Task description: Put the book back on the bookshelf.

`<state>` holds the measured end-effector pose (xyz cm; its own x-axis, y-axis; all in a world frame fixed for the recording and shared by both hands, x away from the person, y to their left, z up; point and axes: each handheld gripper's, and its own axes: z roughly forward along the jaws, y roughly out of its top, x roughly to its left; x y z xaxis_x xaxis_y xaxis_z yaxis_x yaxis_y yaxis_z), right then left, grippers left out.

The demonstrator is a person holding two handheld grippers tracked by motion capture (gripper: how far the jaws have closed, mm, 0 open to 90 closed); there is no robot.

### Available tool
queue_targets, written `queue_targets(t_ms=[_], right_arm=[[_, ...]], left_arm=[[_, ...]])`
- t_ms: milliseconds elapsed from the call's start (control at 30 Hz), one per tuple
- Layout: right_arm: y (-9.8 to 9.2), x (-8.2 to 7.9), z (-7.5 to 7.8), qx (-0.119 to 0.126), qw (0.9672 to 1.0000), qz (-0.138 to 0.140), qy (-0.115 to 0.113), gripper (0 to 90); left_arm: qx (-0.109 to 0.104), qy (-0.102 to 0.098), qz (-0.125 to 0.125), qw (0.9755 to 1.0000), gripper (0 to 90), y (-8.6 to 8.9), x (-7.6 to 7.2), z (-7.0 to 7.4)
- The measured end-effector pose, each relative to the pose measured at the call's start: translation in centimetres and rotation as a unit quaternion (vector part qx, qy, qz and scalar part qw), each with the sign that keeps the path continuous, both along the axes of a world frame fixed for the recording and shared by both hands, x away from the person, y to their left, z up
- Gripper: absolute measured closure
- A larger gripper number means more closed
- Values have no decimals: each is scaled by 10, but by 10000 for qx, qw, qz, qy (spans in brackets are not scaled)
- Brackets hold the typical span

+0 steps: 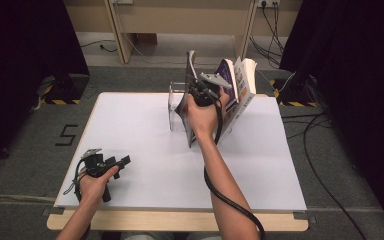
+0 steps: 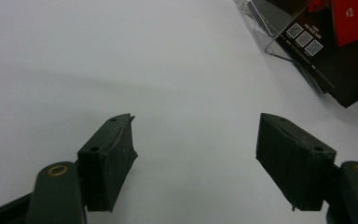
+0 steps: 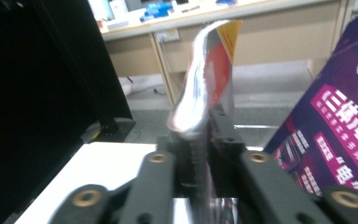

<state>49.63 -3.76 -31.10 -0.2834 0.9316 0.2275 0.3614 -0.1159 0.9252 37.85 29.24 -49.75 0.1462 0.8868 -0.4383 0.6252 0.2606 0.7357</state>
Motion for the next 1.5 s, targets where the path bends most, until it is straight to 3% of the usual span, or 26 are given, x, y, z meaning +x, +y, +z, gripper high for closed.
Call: queue_targets(t_ms=[33, 233, 600, 967, 1200, 1333, 1500], right_arm=[[0, 0, 1, -70, 10000, -33, 35, 862], [-2, -1, 1, 66, 10000, 41, 62, 868], [5, -8, 4, 236, 9986, -7, -470, 870], [19, -6, 14, 134, 9961, -10, -868, 870], [24, -3, -17, 25, 9966, -58, -824, 868], [24, -8, -20, -83, 9959, -143, -892, 862], [18, -12, -19, -52, 9979, -100, -637, 766]], left_arm=[[-4, -6, 2, 10000, 266, 0, 0, 0], [0, -9, 5, 10000, 266, 0, 0, 1], [-7, -15, -2, 10000, 266, -1, 0, 0], [-28, -20, 25, 10000, 266, 2, 1, 0], [-25, -19, 19, 10000, 266, 1, 0, 0], [-19, -10, 7, 10000, 266, 1, 1, -1], [-8, -1, -18, 10000, 266, -1, 0, -1]])
